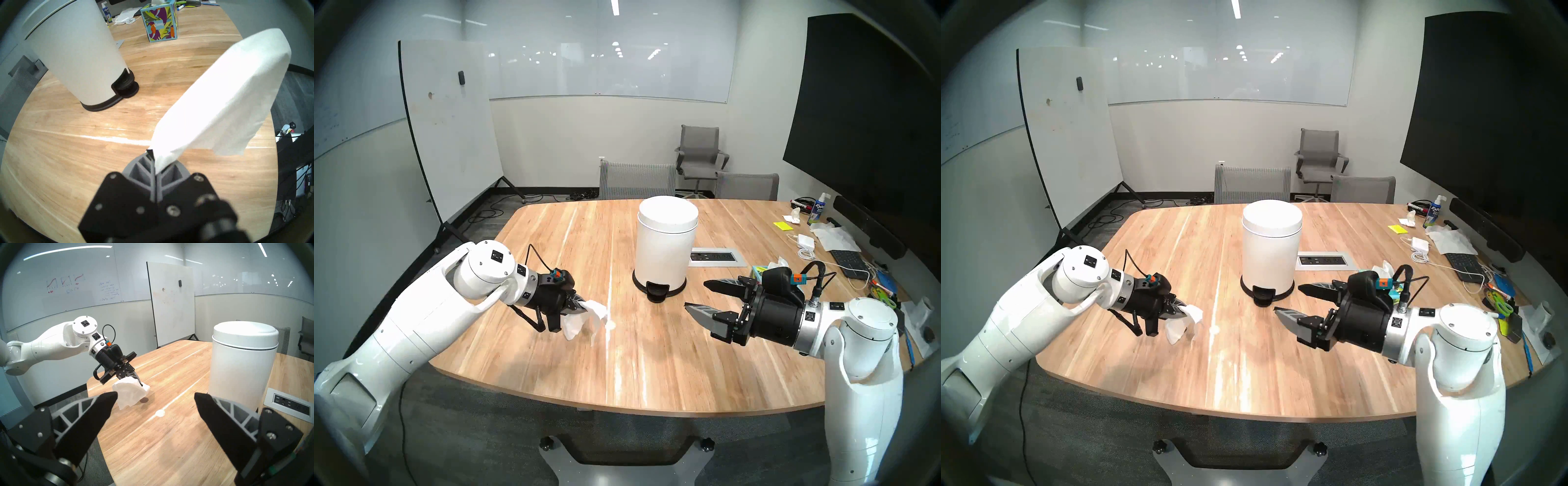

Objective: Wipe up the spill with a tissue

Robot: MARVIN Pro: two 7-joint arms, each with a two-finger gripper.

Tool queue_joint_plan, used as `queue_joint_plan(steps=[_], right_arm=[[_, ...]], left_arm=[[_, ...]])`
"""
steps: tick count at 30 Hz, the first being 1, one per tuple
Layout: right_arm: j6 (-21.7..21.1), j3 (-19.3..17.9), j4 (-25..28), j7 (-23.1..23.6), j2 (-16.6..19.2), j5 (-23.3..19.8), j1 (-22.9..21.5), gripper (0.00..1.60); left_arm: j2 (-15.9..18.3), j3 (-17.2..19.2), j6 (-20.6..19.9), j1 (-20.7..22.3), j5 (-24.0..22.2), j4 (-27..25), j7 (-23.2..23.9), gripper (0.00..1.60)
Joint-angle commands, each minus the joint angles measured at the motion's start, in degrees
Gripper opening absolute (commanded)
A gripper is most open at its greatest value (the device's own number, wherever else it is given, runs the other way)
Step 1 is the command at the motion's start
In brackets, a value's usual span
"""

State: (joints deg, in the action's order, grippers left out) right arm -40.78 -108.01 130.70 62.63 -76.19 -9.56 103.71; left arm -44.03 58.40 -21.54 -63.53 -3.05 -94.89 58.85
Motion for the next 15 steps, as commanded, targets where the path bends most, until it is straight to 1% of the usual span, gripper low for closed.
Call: queue_joint_plan(steps=[1,3,4,6,7,8,10,13,15], right_arm=[[-0.07,0.12,0.92,-0.15,-0.1,0.01,-0.44,1.6],[-0.07,0.12,0.92,-0.12,-0.13,0.05,-0.45,1.6],[-0.07,0.11,0.92,-0.1,-0.14,0.06,-0.46,1.6],[-0.07,0.11,0.91,-0.07,-0.16,0.09,-0.46,1.6],[-0.07,0.1,0.91,-0.06,-0.18,0.11,-0.47,1.6],[-0.06,0.1,0.91,-0.04,-0.19,0.12,-0.47,1.6],[-0.06,0.09,0.91,-0.01,-0.21,0.15,-0.48,1.6],[-0.07,0.08,0.91,0.04,-0.25,0.2,-0.49,1.6],[-0.07,0.07,0.9,0.07,-0.28,0.24,-0.5,1.6]], left_arm=[[-0.91,-1.87,0.87,2.56,2.27,1.39,0.91,0.14],[-0.96,-2.09,1.17,2.58,2.56,1.93,0.91,0.04],[-0.95,-2.2,1.29,2.65,2.75,2.15,0.95,0.03],[-0.71,-2.36,1.37,2.83,2.85,2.28,1.52,0.08],[-0.56,-2.31,1.44,2.78,2.77,2.18,1.68,0.23],[-0.47,-2.22,1.5,2.7,2.7,2.06,1.73,0.24],[-0.47,-2.05,1.54,2.53,2.66,1.83,1.76,0.23],[-0.76,-1.78,1.31,2.42,2.7,1.41,1.72,0.36],[-0.99,-1.64,1.02,2.55,2.65,1.13,1.89,0.4]])
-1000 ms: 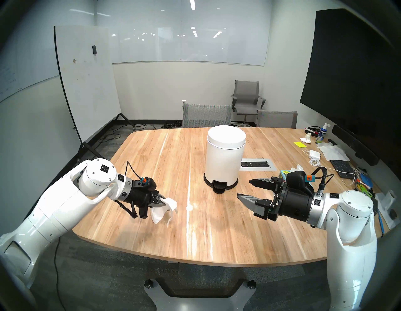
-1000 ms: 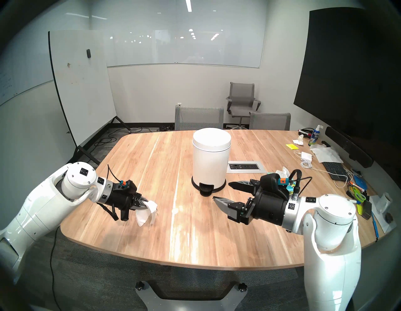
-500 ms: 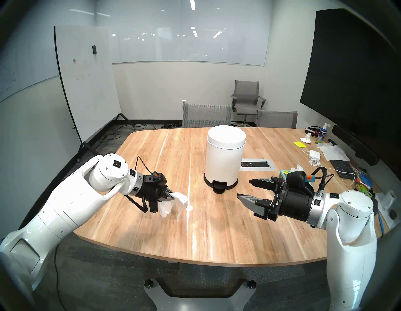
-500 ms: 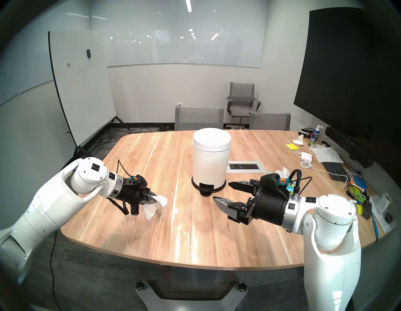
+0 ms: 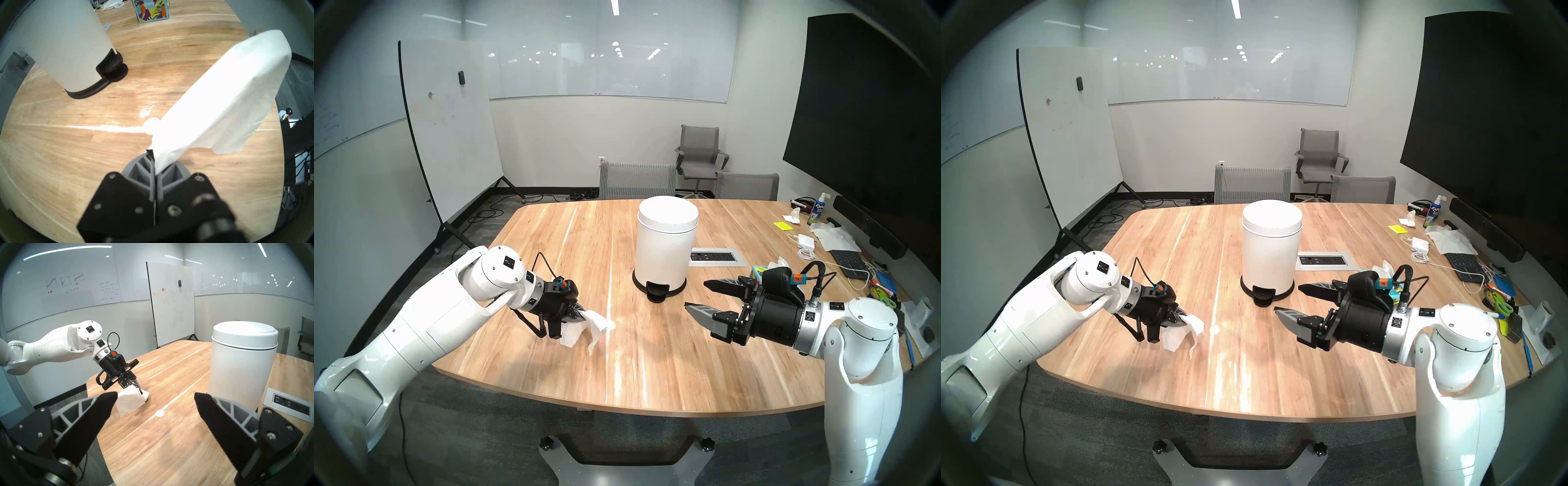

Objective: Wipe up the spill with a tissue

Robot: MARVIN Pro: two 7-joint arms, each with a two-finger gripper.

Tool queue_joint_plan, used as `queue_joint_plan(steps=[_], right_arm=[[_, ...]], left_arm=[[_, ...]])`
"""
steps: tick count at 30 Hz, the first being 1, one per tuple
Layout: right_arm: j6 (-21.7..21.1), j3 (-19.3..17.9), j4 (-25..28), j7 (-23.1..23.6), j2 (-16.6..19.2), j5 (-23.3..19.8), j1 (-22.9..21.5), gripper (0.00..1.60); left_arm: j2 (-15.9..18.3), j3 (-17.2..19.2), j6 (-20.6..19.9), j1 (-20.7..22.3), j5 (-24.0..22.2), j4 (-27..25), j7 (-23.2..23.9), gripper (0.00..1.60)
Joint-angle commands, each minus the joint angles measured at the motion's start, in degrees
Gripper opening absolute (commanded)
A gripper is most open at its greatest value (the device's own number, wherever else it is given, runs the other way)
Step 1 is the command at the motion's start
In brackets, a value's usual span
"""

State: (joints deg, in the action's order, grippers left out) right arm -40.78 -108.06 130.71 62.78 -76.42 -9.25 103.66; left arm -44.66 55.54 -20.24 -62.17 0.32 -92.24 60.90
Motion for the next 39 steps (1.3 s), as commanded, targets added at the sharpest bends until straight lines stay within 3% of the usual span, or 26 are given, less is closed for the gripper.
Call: queue_joint_plan(steps=[1,2,3,12,14,16,18,34,39], right_arm=[[-0.06,0.13,0.9,-0.06,-0.06,-0.06,-0.44,1.6],[-0.06,0.13,0.9,-0.05,-0.07,-0.04,-0.45,1.6],[-0.06,0.12,0.9,-0.02,-0.09,-0.01,-0.45,1.6],[-0.09,0.09,0.91,0.12,-0.21,0.15,-0.49,1.6],[-0.1,0.08,0.91,0.15,-0.24,0.19,-0.5,1.6],[-0.1,0.08,0.91,0.18,-0.26,0.21,-0.51,1.6],[-0.1,0.07,0.91,0.21,-0.28,0.25,-0.51,1.6],[-0.06,-0.01,0.86,0.53,-0.49,0.52,-0.58,1.6],[-0.08,-0.02,0.87,0.6,-0.55,0.61,-0.61,1.6]], left_arm=[[-0.42,1.25,-0.32,1.27,-0.76,-1.63,-0.06,0.36],[-0.48,1.27,-0.39,1.35,-0.76,-1.72,0.03,0.35],[-0.64,1.2,-0.12,1.58,-0.64,-1.8,0.19,0.5],[-1.68,0.3,0.69,2.77,0.22,-1.2,0.74,0.78],[-1.76,0.14,0.64,2.97,0.27,-1.11,0.94,1.1],[-1.93,-0.2,0.64,3.48,0.31,-0.71,1.58,1.29],[-2.07,-0.44,0.59,4.29,0.45,-0.14,2.36,1.58],[-7.81,-1.25,1.43,11.86,3.28,10.31,4.8,1.6],[-8.27,-1.94,1.75,12.94,3.76,11.37,6.9,1.6]])
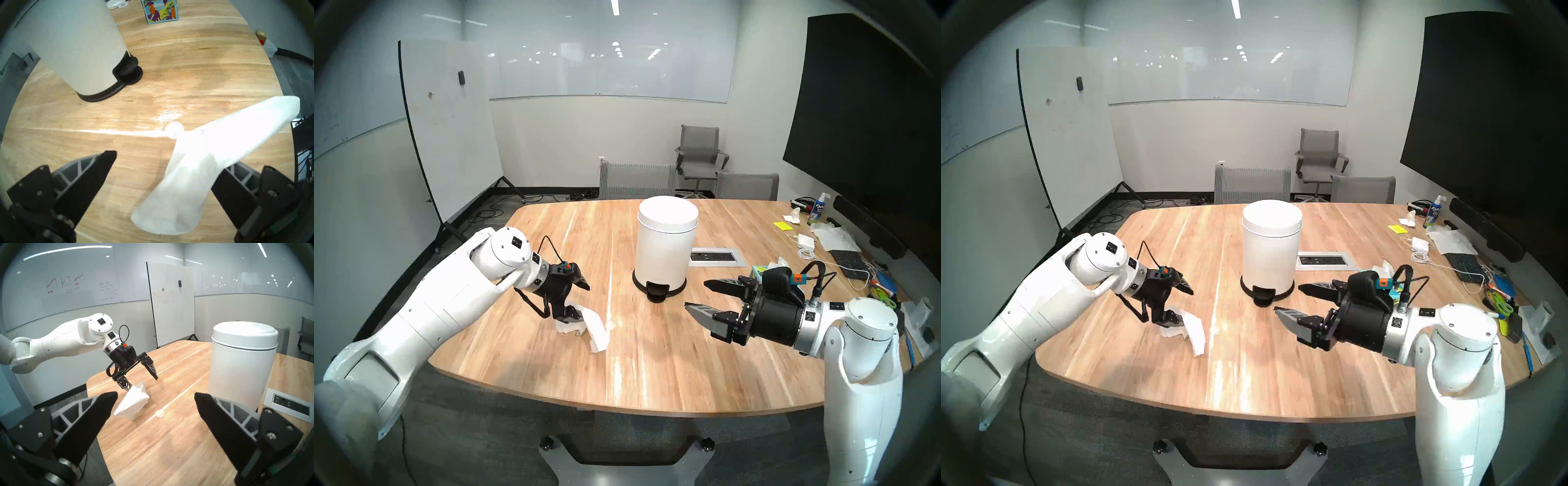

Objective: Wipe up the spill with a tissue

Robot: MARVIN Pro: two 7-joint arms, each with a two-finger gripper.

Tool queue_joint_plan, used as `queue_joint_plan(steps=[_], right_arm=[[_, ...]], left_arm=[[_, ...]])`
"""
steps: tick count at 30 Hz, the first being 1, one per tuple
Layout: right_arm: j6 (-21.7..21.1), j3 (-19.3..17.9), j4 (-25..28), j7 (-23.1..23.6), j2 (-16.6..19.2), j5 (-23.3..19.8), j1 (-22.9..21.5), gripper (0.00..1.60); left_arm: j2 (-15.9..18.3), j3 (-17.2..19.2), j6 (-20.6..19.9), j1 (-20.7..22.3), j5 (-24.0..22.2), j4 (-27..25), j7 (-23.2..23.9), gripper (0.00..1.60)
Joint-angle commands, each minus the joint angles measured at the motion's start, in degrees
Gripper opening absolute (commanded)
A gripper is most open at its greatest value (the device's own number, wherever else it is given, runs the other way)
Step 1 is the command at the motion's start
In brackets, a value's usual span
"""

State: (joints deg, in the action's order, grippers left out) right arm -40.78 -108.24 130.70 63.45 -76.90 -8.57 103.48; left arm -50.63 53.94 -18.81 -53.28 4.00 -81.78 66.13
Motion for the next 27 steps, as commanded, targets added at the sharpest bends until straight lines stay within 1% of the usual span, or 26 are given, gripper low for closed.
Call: queue_joint_plan(steps=[1,6,13,15,17,27], right_arm=[[-0.09,0.15,0.88,-0.06,-0.09,-0.04,-0.44,1.6],[-0.13,0.13,0.9,0.0,-0.15,0.05,-0.46,1.6],[-0.17,0.11,0.92,0.08,-0.24,0.18,-0.49,1.6],[-0.18,0.1,0.92,0.13,-0.28,0.23,-0.5,1.6],[-0.19,0.1,0.92,0.16,-0.3,0.27,-0.51,1.6],[-0.13,0.07,0.89,0.28,-0.38,0.37,-0.53,1.6]], left_arm=[[-2.35,-0.34,0.32,4.01,0.17,0.93,1.85,1.6],[-2.48,-0.71,-0.25,3.61,0.29,0.89,3.29,1.6],[-0.01,-1.18,-0.2,1.47,-0.03,0.37,6.36,1.6],[0.76,-1.06,0.04,0.58,-0.29,-0.37,6.73,1.6],[0.82,-1.03,0.06,0.42,-0.28,-0.47,6.8,1.6],[-1.55,-2.6,-0.61,5.04,1.65,1.5,9.13,1.6]])
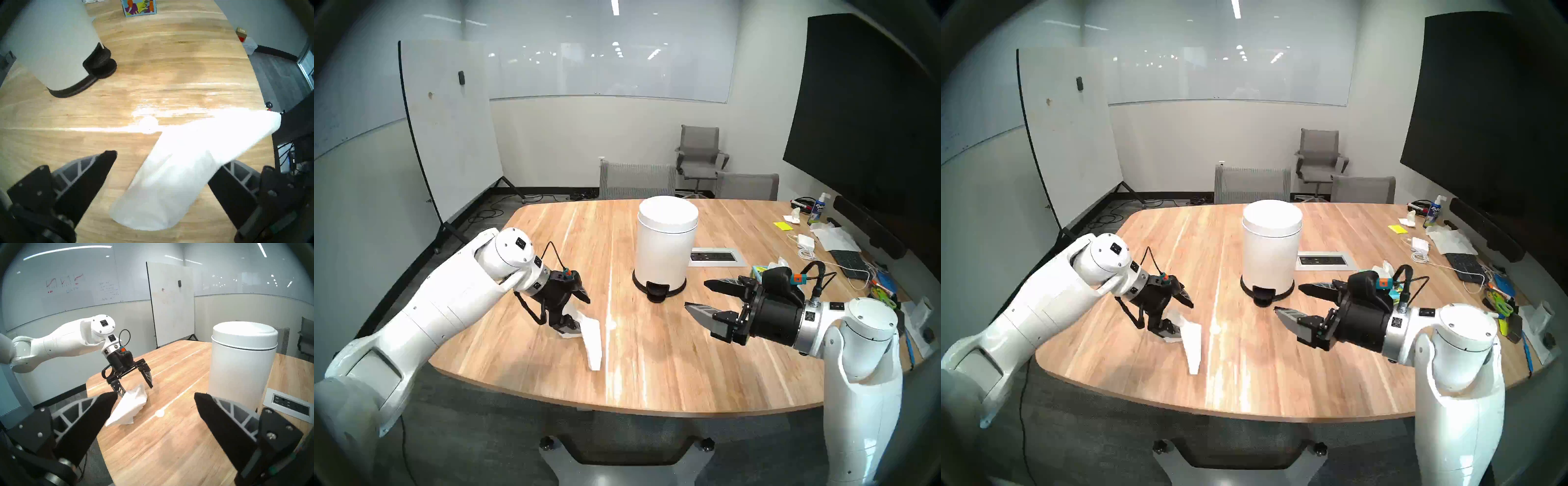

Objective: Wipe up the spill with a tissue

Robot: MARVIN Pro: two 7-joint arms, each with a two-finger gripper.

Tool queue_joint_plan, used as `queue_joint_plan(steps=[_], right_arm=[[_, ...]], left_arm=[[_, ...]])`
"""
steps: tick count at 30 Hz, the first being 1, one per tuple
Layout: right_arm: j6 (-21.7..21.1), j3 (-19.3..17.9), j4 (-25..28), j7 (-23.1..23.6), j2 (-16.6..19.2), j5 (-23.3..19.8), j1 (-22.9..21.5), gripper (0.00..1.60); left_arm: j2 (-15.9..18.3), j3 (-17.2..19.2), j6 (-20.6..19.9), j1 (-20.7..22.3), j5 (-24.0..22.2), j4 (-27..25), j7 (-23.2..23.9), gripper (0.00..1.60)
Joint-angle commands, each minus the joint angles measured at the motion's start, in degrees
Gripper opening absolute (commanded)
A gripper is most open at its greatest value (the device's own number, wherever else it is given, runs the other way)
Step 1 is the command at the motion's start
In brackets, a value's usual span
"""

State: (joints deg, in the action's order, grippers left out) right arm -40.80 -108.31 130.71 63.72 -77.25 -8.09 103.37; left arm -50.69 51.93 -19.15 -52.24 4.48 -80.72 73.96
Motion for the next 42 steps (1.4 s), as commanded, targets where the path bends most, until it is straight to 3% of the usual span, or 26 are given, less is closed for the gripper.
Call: queue_joint_plan(steps=[1,13,25,37,42], right_arm=[[-0.12,0.14,0.88,0.02,-0.04,-0.11,-0.42,1.6],[-0.07,0.12,0.85,0.09,-0.1,-0.03,-0.44,1.6],[-0.05,0.11,0.84,0.14,-0.15,0.02,-0.45,1.6],[-0.12,0.11,0.88,0.16,-0.18,0.07,-0.46,1.6],[-0.13,0.11,0.89,0.17,-0.19,0.09,-0.47,1.6]], left_arm=[[-1.67,-0.81,-0.42,4.32,1.37,0.56,1.57,1.6],[-5.87,-5.73,-1.99,10.6,6.74,4.96,5.33,1.6],[-8.96,-7.41,-5.45,14.1,7.92,3.5,8.98,1.6],[-6.42,-5.0,-7.88,14.14,3.76,1.3,10.38,1.6],[-3.98,-1.93,-8.22,11.21,-0.63,-1.01,8.11,1.6]])
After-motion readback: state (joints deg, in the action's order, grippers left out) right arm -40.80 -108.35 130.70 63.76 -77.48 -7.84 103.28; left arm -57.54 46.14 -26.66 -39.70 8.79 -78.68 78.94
